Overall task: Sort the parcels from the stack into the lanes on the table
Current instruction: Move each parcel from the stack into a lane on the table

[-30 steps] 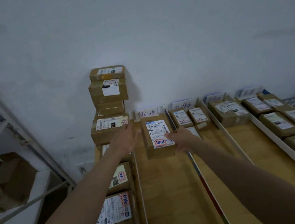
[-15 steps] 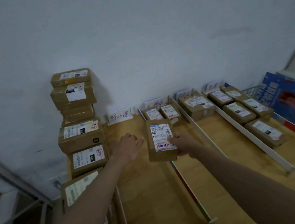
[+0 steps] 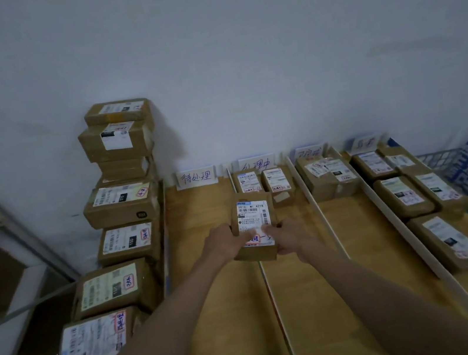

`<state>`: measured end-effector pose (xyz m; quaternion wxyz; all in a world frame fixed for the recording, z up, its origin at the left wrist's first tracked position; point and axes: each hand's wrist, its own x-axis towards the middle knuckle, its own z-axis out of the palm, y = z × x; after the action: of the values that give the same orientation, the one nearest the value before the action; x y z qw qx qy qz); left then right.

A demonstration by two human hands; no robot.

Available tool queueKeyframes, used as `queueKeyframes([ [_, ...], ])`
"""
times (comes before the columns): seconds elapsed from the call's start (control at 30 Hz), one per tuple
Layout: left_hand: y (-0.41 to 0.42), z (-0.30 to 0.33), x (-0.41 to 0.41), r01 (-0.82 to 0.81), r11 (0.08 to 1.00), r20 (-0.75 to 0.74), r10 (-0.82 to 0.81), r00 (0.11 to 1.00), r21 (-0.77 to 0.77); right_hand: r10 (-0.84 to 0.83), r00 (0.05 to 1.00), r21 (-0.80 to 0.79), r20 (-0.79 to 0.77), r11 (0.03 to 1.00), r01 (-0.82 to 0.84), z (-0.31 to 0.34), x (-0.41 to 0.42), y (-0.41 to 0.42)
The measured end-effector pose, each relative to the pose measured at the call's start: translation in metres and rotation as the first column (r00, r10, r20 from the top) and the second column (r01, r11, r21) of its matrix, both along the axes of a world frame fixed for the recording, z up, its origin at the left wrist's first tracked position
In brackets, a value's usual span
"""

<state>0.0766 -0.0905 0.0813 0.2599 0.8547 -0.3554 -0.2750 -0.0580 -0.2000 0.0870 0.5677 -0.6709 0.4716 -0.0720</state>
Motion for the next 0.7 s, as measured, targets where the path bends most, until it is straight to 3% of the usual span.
queueKeyframes([
  [0.2, 0.0, -0.02, 0.001, -0.166, 0.985, -0.002, 0.167, 0.986, 0.037, 0.161, 0.987, -0.006, 0.004, 0.987, -0.161, -0.018, 0.002, -0.012],
  [0.3, 0.003, -0.028, 0.013, -0.221, 0.974, -0.025, 0.222, 0.975, 0.043, 0.228, 0.972, -0.164, -0.063, 0.958, -0.236, -0.027, 0.012, -0.023],
  [0.47, -0.003, -0.037, 0.047, -0.237, 0.967, 0.008, 0.238, 0.971, 0.088, 0.207, 0.961, -0.359, -0.185, 0.896, -0.262, -0.034, 0.033, -0.054],
  [0.7, -0.043, -0.053, 0.105, -0.247, 0.963, 0.002, 0.248, 0.969, 0.11, 0.16, 0.908, -0.59, -0.386, 0.714, -0.377, -0.038, 0.065, -0.107],
])
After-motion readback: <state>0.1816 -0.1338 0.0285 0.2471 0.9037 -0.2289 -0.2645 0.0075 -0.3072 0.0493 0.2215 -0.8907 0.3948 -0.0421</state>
